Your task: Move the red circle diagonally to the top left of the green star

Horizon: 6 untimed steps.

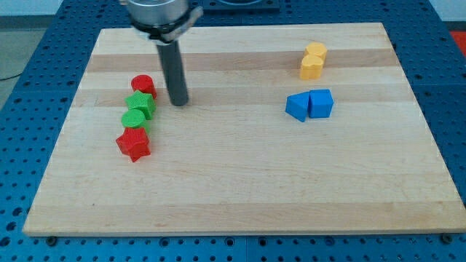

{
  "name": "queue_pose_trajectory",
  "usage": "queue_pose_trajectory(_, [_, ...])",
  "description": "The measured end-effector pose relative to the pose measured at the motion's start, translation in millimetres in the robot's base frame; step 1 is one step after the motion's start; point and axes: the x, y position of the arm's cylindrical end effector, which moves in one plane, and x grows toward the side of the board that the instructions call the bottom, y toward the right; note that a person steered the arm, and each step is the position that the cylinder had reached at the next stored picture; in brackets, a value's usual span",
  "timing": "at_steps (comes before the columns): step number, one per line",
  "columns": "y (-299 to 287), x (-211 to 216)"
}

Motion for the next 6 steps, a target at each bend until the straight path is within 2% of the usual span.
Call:
queue_pose_trajectory(3, [-74.3,-38.9])
queue_pose_trajectory(4, [-48.2,-19.3])
queue_pose_trajectory(6, [22.3,96.2])
